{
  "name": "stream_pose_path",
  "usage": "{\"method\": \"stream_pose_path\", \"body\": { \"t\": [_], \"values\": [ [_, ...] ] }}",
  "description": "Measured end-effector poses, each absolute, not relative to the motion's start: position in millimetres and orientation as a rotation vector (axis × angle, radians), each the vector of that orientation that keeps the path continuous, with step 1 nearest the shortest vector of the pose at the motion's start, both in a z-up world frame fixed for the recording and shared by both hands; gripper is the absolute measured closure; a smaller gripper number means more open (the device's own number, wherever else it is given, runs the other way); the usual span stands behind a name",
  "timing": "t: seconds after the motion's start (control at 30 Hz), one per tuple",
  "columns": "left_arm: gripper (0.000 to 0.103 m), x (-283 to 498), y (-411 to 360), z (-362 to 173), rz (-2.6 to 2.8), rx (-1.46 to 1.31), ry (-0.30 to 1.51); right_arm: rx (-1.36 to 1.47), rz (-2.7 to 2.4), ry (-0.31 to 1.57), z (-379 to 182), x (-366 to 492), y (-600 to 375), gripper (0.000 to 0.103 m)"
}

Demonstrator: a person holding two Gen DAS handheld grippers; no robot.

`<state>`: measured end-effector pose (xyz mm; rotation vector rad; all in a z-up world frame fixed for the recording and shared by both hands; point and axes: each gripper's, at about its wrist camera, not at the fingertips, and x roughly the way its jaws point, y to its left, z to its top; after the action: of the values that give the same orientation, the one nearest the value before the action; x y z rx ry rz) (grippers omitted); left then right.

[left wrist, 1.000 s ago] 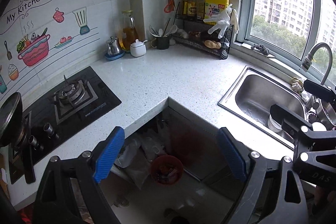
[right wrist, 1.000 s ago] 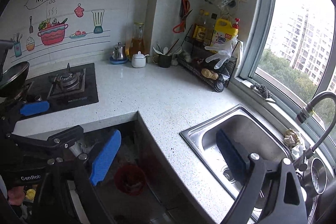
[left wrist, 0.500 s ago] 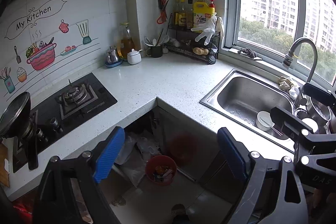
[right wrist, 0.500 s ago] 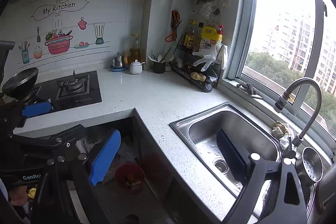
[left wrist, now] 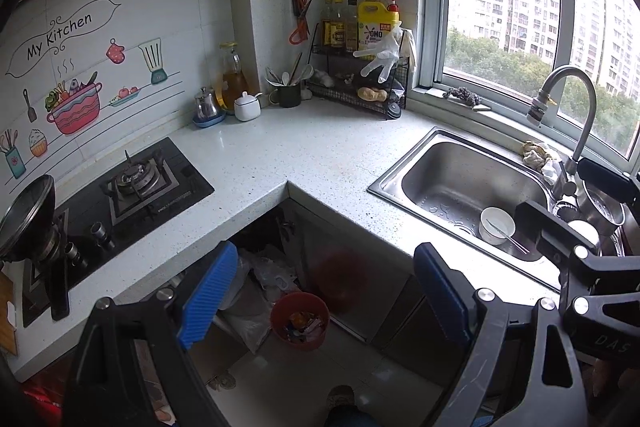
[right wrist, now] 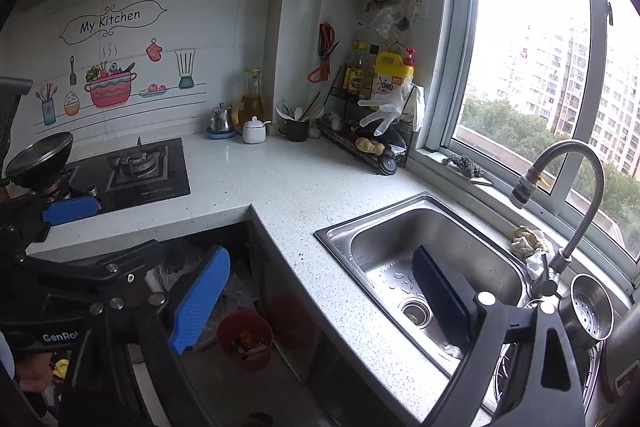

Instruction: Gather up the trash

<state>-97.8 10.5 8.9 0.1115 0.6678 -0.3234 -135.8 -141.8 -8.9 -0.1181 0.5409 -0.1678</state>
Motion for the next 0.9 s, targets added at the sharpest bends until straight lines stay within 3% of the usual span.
{"method": "stream_pose_path", "body": {
  "t": [0.9],
  "values": [
    [0.015,-101.4,15.0,6.6,-0.314,0.112,0.645,-0.099,-0.163,0.537,-11.5,-139.8,-138.6,0.011]
  ]
}}
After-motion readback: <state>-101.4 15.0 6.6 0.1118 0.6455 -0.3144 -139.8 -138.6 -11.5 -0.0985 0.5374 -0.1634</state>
